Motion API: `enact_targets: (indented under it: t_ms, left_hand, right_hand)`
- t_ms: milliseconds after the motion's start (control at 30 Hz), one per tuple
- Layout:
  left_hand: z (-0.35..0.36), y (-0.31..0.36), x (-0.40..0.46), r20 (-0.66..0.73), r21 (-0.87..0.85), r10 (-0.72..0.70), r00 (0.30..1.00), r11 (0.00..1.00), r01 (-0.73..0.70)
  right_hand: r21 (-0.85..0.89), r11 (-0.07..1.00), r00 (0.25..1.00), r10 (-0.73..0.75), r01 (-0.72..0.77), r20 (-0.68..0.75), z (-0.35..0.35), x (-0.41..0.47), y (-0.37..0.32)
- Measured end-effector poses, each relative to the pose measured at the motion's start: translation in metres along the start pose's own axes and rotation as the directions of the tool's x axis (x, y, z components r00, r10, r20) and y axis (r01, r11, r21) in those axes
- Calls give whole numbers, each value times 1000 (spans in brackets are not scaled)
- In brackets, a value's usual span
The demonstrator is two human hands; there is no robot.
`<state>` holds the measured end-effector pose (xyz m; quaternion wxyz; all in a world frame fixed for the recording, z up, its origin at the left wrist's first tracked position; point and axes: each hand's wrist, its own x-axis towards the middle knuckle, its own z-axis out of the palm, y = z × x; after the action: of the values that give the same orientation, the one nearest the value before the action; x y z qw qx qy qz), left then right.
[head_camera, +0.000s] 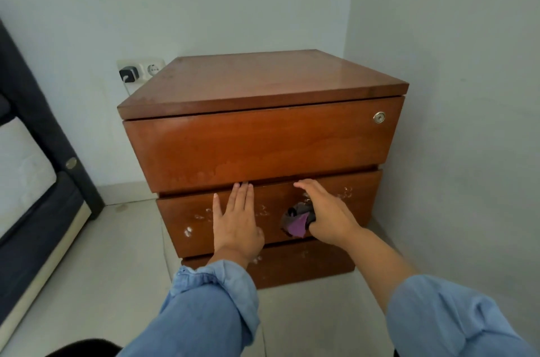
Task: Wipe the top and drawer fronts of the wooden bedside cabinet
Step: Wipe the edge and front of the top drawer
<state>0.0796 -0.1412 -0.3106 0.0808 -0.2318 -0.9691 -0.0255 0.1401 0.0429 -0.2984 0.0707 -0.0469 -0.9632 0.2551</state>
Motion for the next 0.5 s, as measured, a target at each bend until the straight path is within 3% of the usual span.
enact_targets:
  t_ms: [67,333,500]
  left_hand:
    - [0,-4,-2,-4,1,-28,1000,1000,28]
    - [7,-18,-2,-17,-22,-69,997,997,69]
    - [7,-16,7,-40,-130,-130,991,984,124]
  right_hand:
    - [-19,1000,998,20,-18,66,10,2,-8]
    - [-91,979,981,188,-184,40,38,19,-29]
    - [-124,957,961,270,-262,58,33,32,-39]
